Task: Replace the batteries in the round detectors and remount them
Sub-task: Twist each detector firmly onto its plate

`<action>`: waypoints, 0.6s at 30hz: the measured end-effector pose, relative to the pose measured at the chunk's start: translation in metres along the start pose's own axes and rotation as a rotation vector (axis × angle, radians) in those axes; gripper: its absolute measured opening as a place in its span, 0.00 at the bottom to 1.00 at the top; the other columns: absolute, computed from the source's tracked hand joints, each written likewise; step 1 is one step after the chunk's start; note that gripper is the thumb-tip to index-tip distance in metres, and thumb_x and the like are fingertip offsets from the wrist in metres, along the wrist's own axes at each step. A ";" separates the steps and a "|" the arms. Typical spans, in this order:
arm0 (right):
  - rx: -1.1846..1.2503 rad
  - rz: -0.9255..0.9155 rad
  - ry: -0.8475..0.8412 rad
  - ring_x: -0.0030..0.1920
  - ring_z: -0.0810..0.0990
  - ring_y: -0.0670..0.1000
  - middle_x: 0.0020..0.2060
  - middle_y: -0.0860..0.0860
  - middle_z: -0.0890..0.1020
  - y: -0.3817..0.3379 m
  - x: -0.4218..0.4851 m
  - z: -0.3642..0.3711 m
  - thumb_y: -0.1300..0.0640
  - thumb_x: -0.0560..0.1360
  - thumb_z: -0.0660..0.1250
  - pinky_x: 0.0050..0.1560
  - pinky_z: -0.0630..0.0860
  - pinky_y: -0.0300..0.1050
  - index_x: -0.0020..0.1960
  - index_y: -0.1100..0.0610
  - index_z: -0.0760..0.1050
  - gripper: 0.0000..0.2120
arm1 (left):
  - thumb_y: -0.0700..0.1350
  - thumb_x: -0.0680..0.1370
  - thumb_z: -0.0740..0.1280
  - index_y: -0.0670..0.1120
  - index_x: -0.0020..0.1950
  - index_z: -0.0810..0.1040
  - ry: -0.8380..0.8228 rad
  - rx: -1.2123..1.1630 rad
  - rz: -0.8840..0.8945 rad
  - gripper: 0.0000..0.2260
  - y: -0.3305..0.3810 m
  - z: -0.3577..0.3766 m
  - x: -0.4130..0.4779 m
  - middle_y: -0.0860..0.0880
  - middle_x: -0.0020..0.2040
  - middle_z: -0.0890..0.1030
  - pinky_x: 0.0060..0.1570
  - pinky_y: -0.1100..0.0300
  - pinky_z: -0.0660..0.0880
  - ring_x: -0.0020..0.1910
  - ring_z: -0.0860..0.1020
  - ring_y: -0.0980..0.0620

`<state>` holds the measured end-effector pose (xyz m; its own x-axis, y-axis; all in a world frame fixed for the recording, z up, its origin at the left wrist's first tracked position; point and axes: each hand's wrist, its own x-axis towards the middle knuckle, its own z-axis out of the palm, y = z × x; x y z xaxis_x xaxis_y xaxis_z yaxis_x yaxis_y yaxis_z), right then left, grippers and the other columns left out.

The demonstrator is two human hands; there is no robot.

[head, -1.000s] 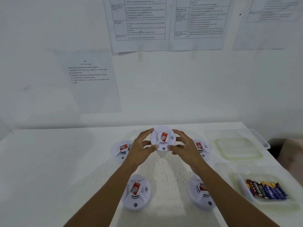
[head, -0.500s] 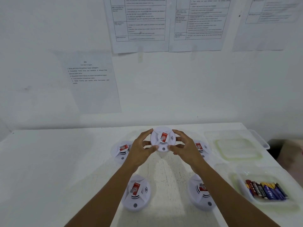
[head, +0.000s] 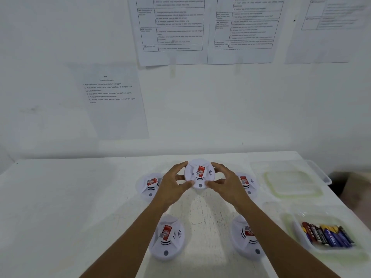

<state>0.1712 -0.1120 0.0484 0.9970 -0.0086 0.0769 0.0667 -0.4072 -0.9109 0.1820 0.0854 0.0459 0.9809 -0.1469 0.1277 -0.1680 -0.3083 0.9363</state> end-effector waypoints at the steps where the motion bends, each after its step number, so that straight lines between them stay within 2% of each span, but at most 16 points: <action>1: -0.030 -0.002 -0.001 0.46 0.84 0.47 0.58 0.45 0.79 0.000 0.000 0.000 0.54 0.71 0.75 0.42 0.76 0.31 0.67 0.48 0.71 0.27 | 0.45 0.74 0.75 0.53 0.70 0.70 0.002 0.015 -0.005 0.26 -0.002 0.001 0.001 0.57 0.64 0.74 0.39 0.76 0.74 0.53 0.79 0.56; 3: -0.065 0.006 -0.009 0.42 0.82 0.42 0.56 0.45 0.80 0.000 -0.002 0.002 0.57 0.71 0.75 0.37 0.73 0.27 0.66 0.51 0.71 0.25 | 0.43 0.73 0.75 0.50 0.71 0.71 -0.002 0.038 -0.017 0.28 -0.008 0.002 0.002 0.54 0.65 0.75 0.40 0.76 0.75 0.55 0.79 0.53; 5: -0.092 0.030 -0.026 0.41 0.81 0.40 0.56 0.47 0.80 0.002 -0.002 0.005 0.59 0.71 0.74 0.37 0.73 0.26 0.66 0.52 0.71 0.25 | 0.42 0.73 0.76 0.48 0.72 0.70 -0.010 0.090 -0.032 0.29 -0.014 0.003 0.003 0.51 0.68 0.75 0.42 0.74 0.76 0.57 0.79 0.50; 8: -0.175 0.052 -0.048 0.45 0.82 0.46 0.59 0.50 0.81 0.007 -0.002 0.010 0.58 0.70 0.75 0.46 0.78 0.36 0.66 0.54 0.71 0.26 | 0.41 0.73 0.76 0.47 0.73 0.70 -0.027 0.168 -0.056 0.30 -0.022 0.005 0.004 0.49 0.70 0.74 0.42 0.73 0.75 0.57 0.79 0.51; 13: -0.242 0.067 -0.065 0.50 0.83 0.50 0.58 0.52 0.81 0.011 0.000 0.012 0.58 0.70 0.75 0.50 0.80 0.42 0.65 0.55 0.72 0.25 | 0.39 0.73 0.75 0.45 0.73 0.69 -0.063 0.238 -0.079 0.29 -0.030 0.009 0.008 0.47 0.70 0.75 0.43 0.73 0.75 0.55 0.77 0.54; 18: -0.302 0.066 -0.076 0.47 0.82 0.49 0.53 0.50 0.83 0.010 0.003 0.013 0.58 0.71 0.73 0.46 0.75 0.37 0.61 0.56 0.76 0.19 | 0.43 0.74 0.74 0.44 0.73 0.69 -0.095 0.275 -0.124 0.29 -0.028 0.007 0.009 0.48 0.68 0.75 0.63 0.54 0.75 0.63 0.77 0.49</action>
<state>0.1758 -0.1042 0.0347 0.9996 0.0196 -0.0198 -0.0019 -0.6612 -0.7502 0.1949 0.0859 0.0184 0.9842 -0.1751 -0.0252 -0.0805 -0.5705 0.8174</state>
